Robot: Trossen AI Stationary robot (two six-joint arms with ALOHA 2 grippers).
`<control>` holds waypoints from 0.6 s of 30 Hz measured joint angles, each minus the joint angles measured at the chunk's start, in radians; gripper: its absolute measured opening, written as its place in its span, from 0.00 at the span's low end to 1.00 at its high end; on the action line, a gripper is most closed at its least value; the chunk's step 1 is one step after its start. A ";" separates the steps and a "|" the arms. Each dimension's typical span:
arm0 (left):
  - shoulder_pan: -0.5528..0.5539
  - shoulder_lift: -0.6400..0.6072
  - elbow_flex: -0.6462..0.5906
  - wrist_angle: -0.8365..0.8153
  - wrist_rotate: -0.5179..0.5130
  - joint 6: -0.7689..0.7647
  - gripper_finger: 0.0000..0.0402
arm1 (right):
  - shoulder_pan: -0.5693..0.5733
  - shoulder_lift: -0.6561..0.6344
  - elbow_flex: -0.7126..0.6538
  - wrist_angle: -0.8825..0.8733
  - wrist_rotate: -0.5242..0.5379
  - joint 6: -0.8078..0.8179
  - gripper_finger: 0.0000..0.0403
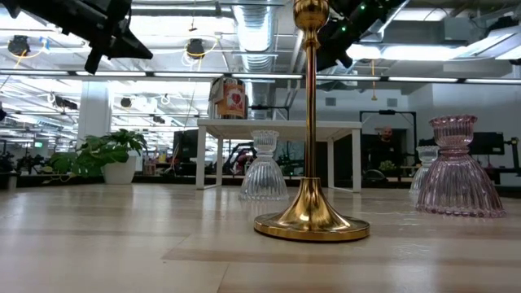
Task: Pick & Place candle stick holders
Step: Put the left gold candle holder on the shelf
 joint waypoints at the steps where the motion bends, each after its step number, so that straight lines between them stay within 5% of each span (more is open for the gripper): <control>1: 0.000 0.000 0.000 0.002 -0.004 0.000 0.01 | -0.002 -0.002 -0.006 0.001 -0.004 0.001 0.00; 18: 0.000 0.000 0.000 0.017 -0.024 0.007 0.01 | -0.041 -0.052 -0.098 0.061 -0.044 -0.017 0.00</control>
